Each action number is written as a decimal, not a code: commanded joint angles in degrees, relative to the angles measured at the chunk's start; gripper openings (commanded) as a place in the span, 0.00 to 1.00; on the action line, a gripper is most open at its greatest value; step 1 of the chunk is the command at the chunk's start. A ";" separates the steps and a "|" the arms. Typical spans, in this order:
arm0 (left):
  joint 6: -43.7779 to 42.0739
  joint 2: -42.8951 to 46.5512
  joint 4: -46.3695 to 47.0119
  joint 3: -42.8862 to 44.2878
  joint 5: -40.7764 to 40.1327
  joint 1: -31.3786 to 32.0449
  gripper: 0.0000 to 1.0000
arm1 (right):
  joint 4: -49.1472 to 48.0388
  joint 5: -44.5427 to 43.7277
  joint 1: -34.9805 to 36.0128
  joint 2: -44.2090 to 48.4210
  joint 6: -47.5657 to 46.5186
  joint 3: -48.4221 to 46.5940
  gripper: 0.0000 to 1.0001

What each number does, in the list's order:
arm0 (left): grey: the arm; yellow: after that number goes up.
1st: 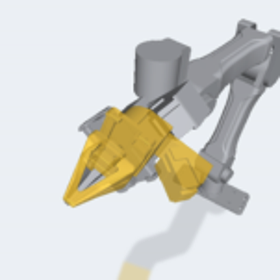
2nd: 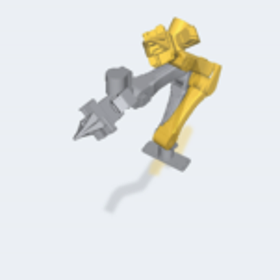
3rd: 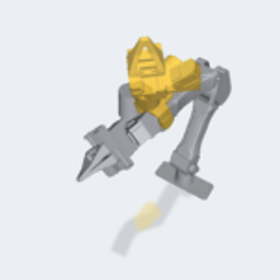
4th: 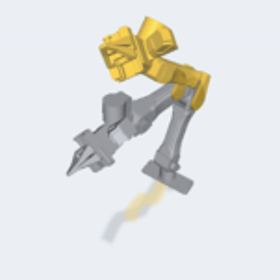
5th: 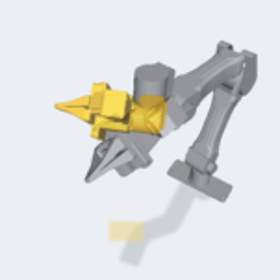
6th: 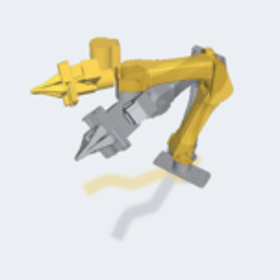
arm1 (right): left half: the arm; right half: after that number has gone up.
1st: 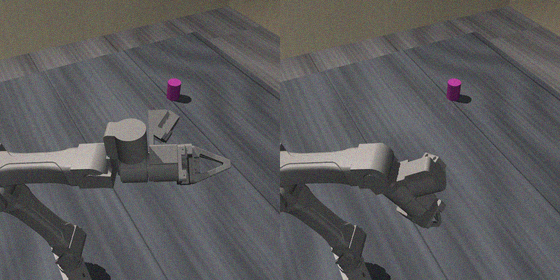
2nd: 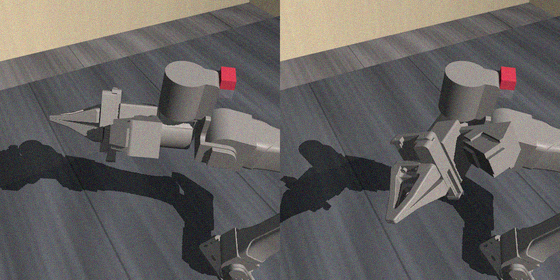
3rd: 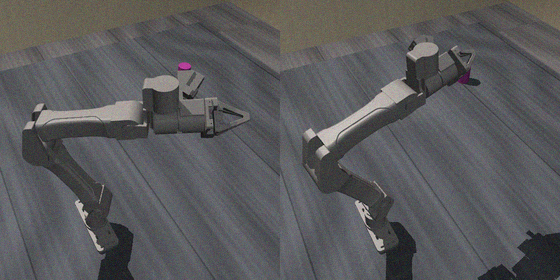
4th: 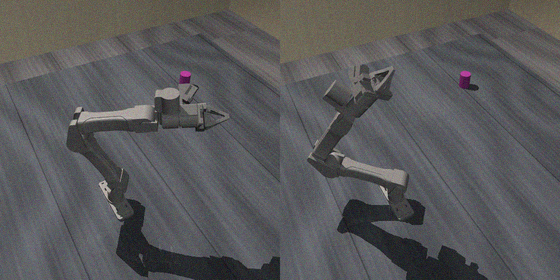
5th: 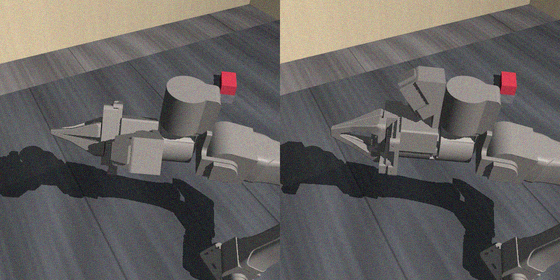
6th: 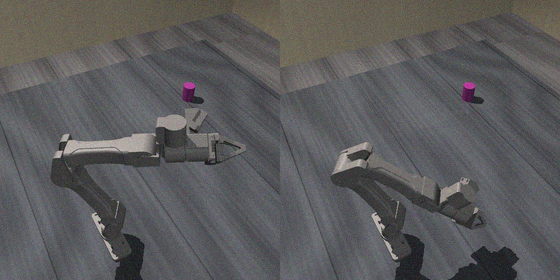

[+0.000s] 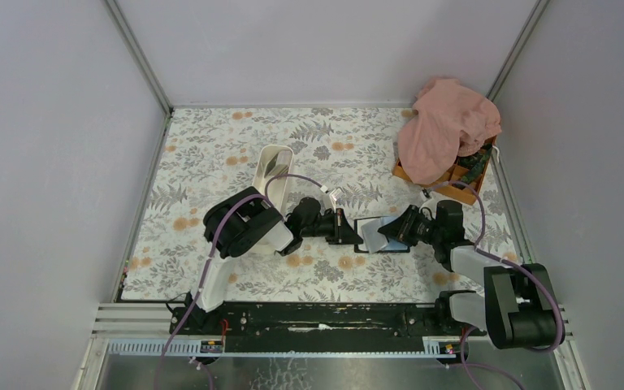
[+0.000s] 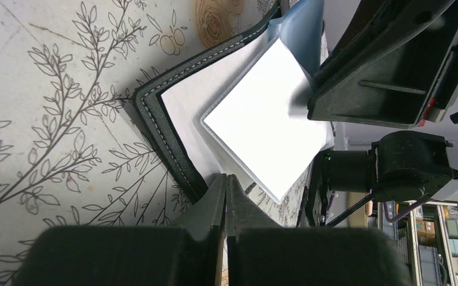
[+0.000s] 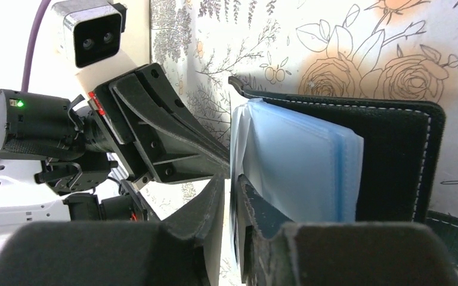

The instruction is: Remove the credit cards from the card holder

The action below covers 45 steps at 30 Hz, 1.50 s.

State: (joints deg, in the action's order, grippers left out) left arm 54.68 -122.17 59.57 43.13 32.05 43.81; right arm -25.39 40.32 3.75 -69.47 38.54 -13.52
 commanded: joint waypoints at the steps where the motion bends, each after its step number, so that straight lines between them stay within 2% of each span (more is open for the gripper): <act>1: -0.58 -4.87 -1.34 -3.36 -1.44 -1.44 0.02 | -7.94 5.10 -0.77 0.00 3.34 1.03 0.18; 5: -0.83 -4.15 -1.48 -3.67 -1.39 -1.45 0.02 | -17.17 9.31 -0.85 -3.99 8.05 2.65 0.16; 7: -1.18 -3.80 -2.02 -3.67 -1.40 -1.45 0.02 | -18.54 10.02 -0.77 -5.62 7.67 2.60 0.24; 12: -1.33 -3.54 -2.84 -3.36 -1.45 -1.45 0.02 | -11.50 6.61 -0.04 -6.34 1.38 1.18 0.41; 15: -1.16 -3.67 -2.82 -3.33 -1.38 -1.43 0.02 | -5.92 2.17 2.53 -5.42 -1.82 -0.53 0.45; 18: -0.98 -3.61 -2.62 -3.58 -1.41 -1.45 0.02 | -5.24 0.93 4.47 -5.62 -2.45 -1.67 0.46; 25: -1.15 -3.13 -2.97 -4.01 -1.46 -1.44 0.02 | -14.96 2.90 6.85 -10.96 2.81 -0.97 0.45; 31: -1.15 -2.60 -3.19 -4.53 -1.59 -1.45 0.02 | -19.80 4.36 6.95 -12.07 5.67 -0.10 0.43; 35: -0.67 -2.61 -2.75 -4.97 -1.85 -1.54 0.02 | -20.90 4.44 6.67 -9.74 6.83 0.87 0.35; 39: 0.69 -3.07 -0.62 -5.63 -1.28 -1.96 0.01 | -23.37 6.57 4.96 -8.85 8.47 2.21 0.16; 42: 1.05 -2.99 -0.03 -5.95 -1.03 -2.15 0.00 | -23.85 7.81 3.90 -8.26 8.68 2.97 0.15; 45: 0.88 -2.45 -0.30 -6.13 -1.28 -2.21 0.00 | -22.55 7.98 3.26 -6.27 8.39 3.64 0.24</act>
State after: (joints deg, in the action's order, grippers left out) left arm 56.23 -120.99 60.62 40.49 31.97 42.70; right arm -44.45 44.82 7.88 -79.26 46.19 -10.48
